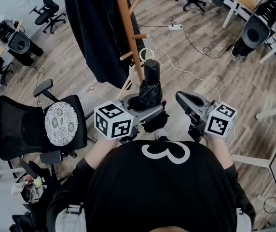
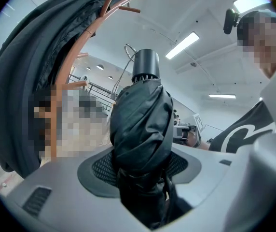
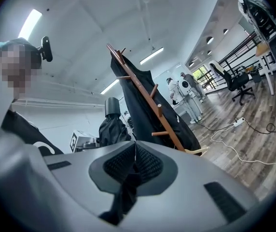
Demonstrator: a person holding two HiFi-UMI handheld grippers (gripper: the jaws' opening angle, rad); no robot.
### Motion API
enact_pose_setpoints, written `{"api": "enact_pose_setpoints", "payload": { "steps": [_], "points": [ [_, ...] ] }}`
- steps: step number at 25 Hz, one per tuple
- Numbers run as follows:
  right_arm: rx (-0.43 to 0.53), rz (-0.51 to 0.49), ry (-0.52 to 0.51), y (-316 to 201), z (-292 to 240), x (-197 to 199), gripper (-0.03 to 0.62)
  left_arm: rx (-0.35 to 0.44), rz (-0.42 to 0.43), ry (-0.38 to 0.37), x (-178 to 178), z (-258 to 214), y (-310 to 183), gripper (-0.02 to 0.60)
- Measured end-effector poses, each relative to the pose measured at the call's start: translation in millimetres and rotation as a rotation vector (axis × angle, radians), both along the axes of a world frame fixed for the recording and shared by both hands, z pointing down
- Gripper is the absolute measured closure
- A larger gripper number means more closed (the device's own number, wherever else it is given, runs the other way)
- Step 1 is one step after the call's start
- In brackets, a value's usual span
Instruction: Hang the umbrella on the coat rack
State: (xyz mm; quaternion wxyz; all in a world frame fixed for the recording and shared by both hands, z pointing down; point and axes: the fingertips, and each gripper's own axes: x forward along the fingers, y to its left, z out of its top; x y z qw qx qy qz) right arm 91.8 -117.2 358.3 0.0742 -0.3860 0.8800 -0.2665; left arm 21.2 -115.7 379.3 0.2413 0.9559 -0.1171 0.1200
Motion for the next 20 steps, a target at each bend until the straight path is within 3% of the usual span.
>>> {"api": "enact_pose_setpoints", "payload": {
  "steps": [20],
  "points": [
    [-0.036, -0.089, -0.028, -77, 13, 30, 0.567, -0.032, -0.082, -0.034, 34, 21, -72, 0.318]
  ]
}}
